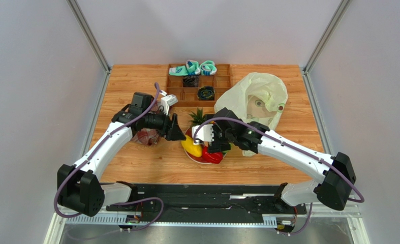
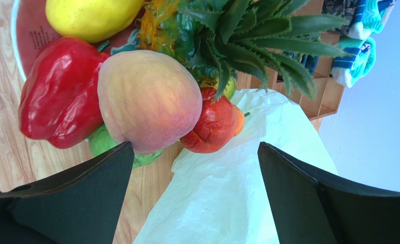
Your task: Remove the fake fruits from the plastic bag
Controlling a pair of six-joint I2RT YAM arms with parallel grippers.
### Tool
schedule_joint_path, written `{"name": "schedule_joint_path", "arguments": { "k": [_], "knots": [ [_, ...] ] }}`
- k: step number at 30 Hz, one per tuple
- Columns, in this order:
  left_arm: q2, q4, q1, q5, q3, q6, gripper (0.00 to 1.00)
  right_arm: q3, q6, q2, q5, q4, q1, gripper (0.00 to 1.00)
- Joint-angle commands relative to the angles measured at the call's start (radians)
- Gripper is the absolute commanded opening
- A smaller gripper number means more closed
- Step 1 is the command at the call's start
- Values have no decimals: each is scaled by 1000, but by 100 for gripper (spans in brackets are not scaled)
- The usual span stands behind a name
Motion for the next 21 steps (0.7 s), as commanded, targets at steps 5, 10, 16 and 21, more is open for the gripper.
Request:
{"name": "schedule_joint_path", "arguments": {
  "k": [5,10,16,21],
  "knots": [
    [8,30,3,3,28,20,76,7,25,-22,20,26,-1,100],
    [4,19,3,3,30,30,76,21,1,-125,-32,-83,-21,100],
    [15,25,3,1,29,31,76,-15,-1,-272,-78,-186,-29,100],
    [37,22,3,1,48,30,76,-87,18,-283,-170,-272,-103,78]
  ]
}}
